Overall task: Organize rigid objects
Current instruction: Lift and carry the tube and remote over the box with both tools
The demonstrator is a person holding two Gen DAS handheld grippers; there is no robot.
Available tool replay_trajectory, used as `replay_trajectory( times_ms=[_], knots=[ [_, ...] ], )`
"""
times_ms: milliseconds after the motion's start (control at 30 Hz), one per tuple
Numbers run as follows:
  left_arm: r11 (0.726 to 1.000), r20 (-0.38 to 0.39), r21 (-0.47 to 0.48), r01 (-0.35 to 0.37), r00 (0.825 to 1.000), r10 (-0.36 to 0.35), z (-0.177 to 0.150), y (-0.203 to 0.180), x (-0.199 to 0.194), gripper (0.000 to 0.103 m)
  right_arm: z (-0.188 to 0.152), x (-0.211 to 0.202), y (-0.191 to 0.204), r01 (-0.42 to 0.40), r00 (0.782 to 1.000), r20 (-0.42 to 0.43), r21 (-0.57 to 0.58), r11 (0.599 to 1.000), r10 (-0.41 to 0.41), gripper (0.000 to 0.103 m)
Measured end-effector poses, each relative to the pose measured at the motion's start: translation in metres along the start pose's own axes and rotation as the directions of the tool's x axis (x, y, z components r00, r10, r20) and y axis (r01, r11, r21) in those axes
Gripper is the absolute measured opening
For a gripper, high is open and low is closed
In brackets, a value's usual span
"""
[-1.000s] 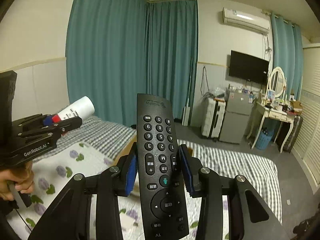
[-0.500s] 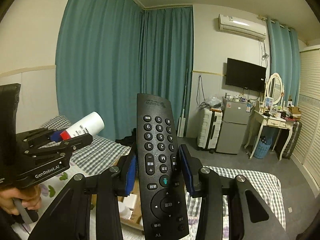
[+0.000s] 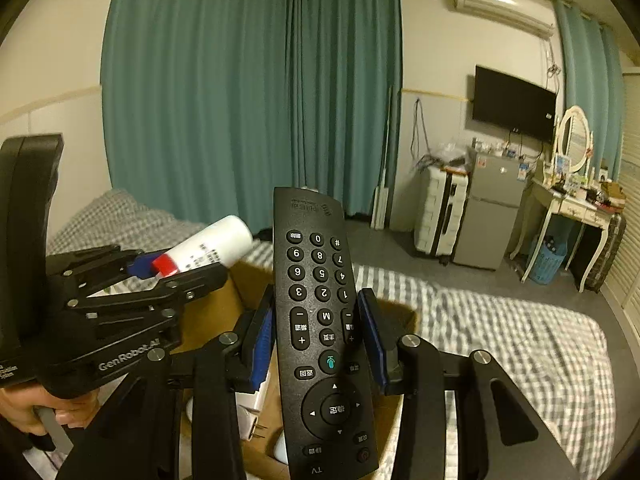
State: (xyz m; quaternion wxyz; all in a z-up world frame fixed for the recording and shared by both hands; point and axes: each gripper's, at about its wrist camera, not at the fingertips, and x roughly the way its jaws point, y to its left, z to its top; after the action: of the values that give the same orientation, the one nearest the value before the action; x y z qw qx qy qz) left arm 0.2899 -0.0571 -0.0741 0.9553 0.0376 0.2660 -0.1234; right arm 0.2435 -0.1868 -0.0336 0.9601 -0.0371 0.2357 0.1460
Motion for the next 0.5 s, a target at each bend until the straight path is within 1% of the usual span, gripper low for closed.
replay_trajectory(
  times_ms=[133, 300, 333, 400, 433, 500],
  knots=[
    [1.000, -0.062, 0.006, -0.009, 0.998, 0.010, -0.013, 0.000, 0.026, 0.036, -0.019, 0.027, -0.003, -0.009, 0.998, -0.056, -0.005, 1.000, 0.009, 0.038],
    [1.000, -0.143, 0.010, 0.010, 0.990, -0.008, -0.029, -0.003, 0.048, 0.036, -0.040, 0.052, -0.014, -0.010, 0.991, -0.130, 0.000, 1.000, 0.010, 0.038],
    [1.000, -0.160, 0.022, 0.010, 0.987, -0.007, -0.032, -0.005, 0.051, 0.036, -0.043, 0.056, -0.017, -0.011, 0.989, -0.144, 0.006, 1.000, 0.012, 0.038],
    [0.997, -0.185, 0.072, -0.034, 0.982, 0.047, -0.036, -0.012, 0.057, 0.037, -0.049, 0.066, -0.022, -0.002, 0.984, -0.178, 0.020, 1.000, 0.006, 0.038],
    [0.996, -0.192, 0.080, -0.042, 0.980, 0.057, -0.037, -0.013, 0.058, 0.037, -0.053, 0.072, -0.024, 0.002, 0.980, -0.198, 0.026, 1.000, 0.003, 0.038],
    [0.997, -0.196, 0.067, -0.034, 0.979, 0.047, -0.036, -0.011, 0.058, 0.037, -0.059, 0.078, -0.026, 0.000, 0.972, -0.236, 0.024, 1.000, 0.005, 0.039]
  ],
)
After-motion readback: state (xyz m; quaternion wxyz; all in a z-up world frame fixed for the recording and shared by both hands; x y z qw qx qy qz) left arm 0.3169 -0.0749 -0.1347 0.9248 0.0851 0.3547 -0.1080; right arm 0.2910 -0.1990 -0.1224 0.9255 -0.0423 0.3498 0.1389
